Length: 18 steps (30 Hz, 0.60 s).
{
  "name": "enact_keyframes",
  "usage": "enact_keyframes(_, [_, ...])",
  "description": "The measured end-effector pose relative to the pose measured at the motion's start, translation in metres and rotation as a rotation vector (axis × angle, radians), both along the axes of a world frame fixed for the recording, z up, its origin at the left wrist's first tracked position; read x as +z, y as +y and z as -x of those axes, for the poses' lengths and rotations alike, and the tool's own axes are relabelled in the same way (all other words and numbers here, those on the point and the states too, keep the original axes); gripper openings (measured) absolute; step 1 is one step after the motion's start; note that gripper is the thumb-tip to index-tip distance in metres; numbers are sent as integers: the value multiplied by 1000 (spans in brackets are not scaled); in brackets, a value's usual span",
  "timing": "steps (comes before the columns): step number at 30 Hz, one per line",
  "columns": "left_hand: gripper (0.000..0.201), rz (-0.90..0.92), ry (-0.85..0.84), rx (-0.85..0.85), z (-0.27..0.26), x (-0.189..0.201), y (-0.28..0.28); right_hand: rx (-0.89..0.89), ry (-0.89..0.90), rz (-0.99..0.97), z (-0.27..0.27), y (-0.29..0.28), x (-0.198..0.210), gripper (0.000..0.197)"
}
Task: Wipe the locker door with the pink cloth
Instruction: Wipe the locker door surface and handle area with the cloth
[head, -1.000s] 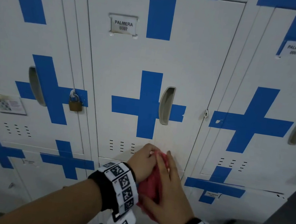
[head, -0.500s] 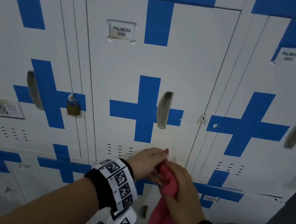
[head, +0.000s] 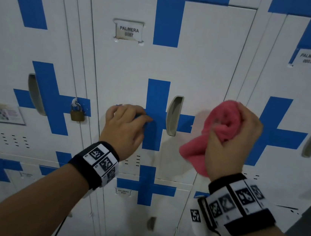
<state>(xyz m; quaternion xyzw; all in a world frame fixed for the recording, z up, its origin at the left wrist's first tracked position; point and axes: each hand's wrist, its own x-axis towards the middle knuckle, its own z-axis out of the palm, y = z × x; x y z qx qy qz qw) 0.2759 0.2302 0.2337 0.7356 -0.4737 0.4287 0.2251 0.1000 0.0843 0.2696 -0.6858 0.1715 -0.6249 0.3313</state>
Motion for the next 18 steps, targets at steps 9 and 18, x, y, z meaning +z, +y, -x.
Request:
enact_keyframes(9, [73,-201,-1,132,-19,-17,-9,-330,782,618,-47,-37,-41,80])
enact_keyframes(18, [78,-219,-93,189,-39,-29,-18,-362,849,807,-53,-43,-72,75])
